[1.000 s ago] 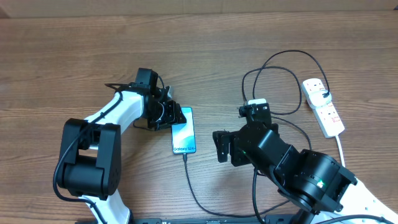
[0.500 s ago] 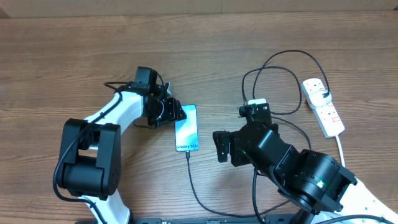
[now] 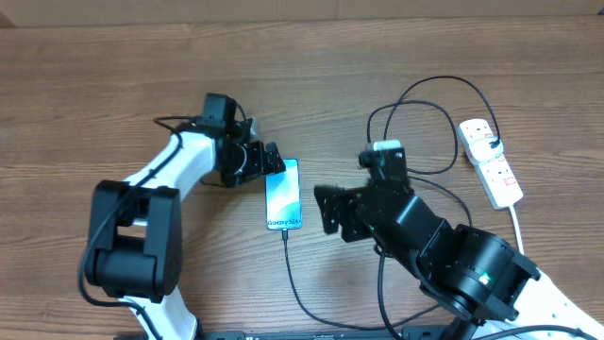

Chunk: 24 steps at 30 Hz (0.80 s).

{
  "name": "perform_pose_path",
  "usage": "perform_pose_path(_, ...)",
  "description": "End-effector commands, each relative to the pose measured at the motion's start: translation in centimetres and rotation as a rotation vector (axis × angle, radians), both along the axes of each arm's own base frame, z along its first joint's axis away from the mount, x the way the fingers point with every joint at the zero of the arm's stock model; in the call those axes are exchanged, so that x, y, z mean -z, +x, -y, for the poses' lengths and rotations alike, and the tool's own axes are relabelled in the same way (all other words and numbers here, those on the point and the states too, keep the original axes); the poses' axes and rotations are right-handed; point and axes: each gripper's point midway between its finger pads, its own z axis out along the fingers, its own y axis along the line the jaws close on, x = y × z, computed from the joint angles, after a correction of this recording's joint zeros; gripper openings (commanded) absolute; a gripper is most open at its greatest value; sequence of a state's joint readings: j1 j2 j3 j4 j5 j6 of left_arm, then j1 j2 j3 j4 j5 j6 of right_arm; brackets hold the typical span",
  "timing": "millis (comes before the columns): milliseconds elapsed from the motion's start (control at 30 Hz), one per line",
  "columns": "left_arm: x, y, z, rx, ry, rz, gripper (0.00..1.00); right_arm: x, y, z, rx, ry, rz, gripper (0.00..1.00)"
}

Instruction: Plug charger to phone and switch on socket

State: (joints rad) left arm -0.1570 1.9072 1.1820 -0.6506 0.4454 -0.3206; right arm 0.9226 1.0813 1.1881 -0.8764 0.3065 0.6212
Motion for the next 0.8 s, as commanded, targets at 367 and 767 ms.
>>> perform_pose_path(367, -28.2, -8.1, -8.2, -0.251, 0.329, 0.663, 1.00, 9.7, 2.0, 11.3, 0.588, -0.260, -0.379, 0.04)
perform_pose_path(767, -30.1, -20.6, -12.0, -0.408, 0.279, 0.701, 1.00, 11.8, 9.3, 28.4, 0.941, 0.040, -0.494, 0.04)
